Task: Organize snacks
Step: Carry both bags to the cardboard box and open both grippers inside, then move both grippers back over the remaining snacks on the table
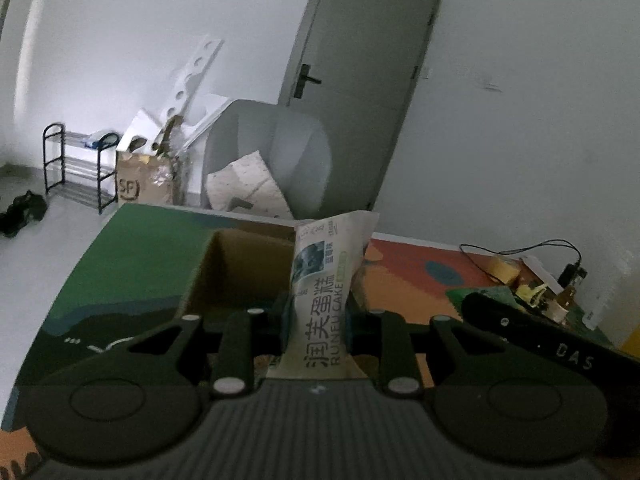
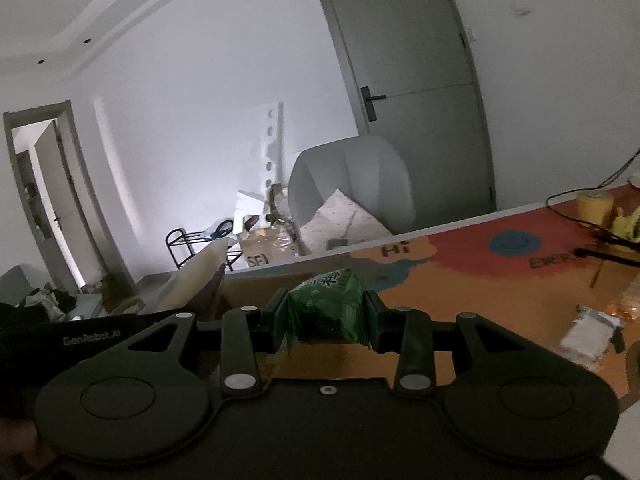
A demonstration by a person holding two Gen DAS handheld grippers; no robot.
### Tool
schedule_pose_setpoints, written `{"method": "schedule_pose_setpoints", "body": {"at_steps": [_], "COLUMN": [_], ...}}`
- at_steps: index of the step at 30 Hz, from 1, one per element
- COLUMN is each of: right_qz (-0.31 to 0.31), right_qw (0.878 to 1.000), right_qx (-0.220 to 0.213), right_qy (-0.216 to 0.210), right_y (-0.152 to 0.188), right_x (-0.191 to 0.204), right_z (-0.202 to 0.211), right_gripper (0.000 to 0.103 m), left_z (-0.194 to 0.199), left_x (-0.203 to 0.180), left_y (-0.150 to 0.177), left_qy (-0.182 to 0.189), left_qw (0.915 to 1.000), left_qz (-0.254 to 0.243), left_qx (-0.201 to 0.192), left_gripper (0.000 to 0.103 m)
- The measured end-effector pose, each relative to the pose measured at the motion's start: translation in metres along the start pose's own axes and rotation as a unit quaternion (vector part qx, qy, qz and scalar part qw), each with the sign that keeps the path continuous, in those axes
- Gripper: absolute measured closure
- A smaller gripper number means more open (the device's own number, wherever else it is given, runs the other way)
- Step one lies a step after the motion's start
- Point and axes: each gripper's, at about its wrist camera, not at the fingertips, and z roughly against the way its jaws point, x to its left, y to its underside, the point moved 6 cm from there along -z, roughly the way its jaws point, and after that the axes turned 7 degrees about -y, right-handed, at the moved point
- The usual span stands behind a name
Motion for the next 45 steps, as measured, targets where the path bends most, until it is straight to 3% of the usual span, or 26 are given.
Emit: {"method": "schedule_pose_setpoints", "body": {"at_steps": [12,26,34,36,39,45], "right_qz": [0.017,0.019,0.009,0.005,0.004,-0.008], "right_qw": [0.999,0.999,0.998,0.998,0.999,0.999], "right_qx": [0.022,0.046,0.058,0.059,0.052,0.038], "right_qy": [-0.015,-0.014,-0.008,-0.009,-0.003,0.006], "right_y": [0.005,0.008,0.013,0.012,0.010,0.003], "right_x": [0.039,0.045,0.043,0.041,0.037,0.021], "right_z": [-0.035,-0.074,-0.090,-0.088,-0.080,-0.058], "right_gripper": [0.066,0.065,0.056,0.056,0.047,0.035], "left_z": [-0.013,-0.047,-0.040,-0.038,-0.034,-0.028], "left_x": [0.056,0.059,0.072,0.074,0.072,0.062], "left_y": [-0.005,-0.010,-0.011,-0.011,-0.011,-0.010], "left_qy": [-0.018,-0.008,-0.017,-0.023,-0.026,-0.025], "left_qw": [0.9994,0.9977,0.9961,0.9960,0.9964,0.9974], "left_qz": [0.025,0.063,0.083,0.083,0.079,0.068], "left_qx": [0.018,0.025,0.025,0.023,0.014,0.010], "left_gripper": [0.079,0.074,0.053,0.040,0.024,0.009]}}
